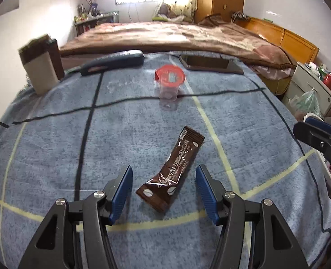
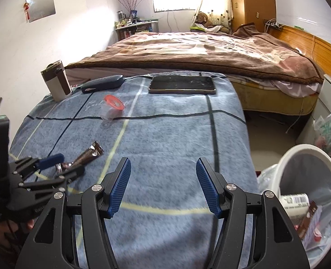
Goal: Collect trash
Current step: 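Grasp the other chocolate wrapper with the left tool while the right tool grasps the red-lidded clear cup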
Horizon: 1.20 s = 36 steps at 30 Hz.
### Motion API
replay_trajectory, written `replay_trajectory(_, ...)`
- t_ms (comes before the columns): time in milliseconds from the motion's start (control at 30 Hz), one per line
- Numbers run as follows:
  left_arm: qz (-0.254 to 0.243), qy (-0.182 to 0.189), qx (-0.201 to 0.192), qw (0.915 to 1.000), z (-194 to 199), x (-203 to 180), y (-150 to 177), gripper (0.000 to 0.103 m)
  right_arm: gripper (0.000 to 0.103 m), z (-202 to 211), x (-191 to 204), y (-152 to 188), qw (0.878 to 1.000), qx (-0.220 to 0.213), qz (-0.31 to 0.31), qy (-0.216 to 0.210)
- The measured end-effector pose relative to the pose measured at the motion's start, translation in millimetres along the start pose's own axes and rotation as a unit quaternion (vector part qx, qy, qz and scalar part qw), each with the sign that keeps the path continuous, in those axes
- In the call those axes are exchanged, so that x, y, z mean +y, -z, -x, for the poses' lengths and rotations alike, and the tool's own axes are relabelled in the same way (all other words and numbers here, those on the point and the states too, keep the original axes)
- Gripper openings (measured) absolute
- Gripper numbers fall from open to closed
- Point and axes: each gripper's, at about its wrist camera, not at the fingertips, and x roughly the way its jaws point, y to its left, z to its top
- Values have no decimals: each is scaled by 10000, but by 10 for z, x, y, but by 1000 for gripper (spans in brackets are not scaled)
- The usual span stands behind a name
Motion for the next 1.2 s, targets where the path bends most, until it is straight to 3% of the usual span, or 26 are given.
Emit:
replay_trajectory(200,-95,111,28,9999,-81,6,-88,60,62,-99,128,-86,10000,33,6,-80)
replay_trajectory(333,-110,72,15,9999,-72,39,-98,40,62,-150,192,-121,9999,62,68,-74)
replay_trajectory(500,72,137,-1,9999,-63,145,-109,22,62,-244,249,-174,9998,139,25,-116)
replay_trajectory(1200,790,-1,-261,9965,54,742,-151,21,62,-935,612,-524,9957,554,-221,-705)
